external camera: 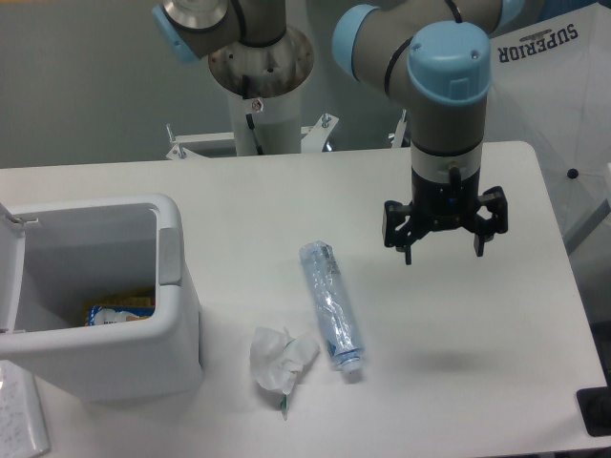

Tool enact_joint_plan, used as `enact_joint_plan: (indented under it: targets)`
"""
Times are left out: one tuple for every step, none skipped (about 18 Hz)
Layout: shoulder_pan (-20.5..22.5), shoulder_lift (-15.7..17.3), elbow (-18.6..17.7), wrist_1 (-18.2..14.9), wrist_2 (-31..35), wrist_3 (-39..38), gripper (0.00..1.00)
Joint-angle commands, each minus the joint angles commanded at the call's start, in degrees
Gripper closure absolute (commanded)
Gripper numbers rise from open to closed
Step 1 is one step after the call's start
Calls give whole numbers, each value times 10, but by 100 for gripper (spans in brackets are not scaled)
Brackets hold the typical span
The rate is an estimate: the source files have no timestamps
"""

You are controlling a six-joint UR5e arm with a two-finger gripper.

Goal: Place the trash in the trash can
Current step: 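Move the gripper down over the crumpled white tissue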

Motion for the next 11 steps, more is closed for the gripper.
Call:
enact_joint_plan:
  targets:
    - [0, 0, 3, 0, 0, 0, 0]
    - [-1, -1, 4, 0, 0, 1, 0]
    - [-1, -2, 4, 1, 0, 0, 0]
    - [-1, -4, 4, 3, 0, 0, 0]
    - [-1, -9, 4, 11, 0, -1, 0]
    - [-2, -13, 2, 29, 0, -1, 0]
    - [-3, -18, -2, 46, 1, -3, 0]
    - [-6, -23, -2, 55, 0, -6, 0]
    - [-10, -26, -3, 59, 0, -6, 0]
    - [-15, -32, -3, 60, -1, -6, 0]
    - [-22, -34, -4, 60, -2, -6, 0]
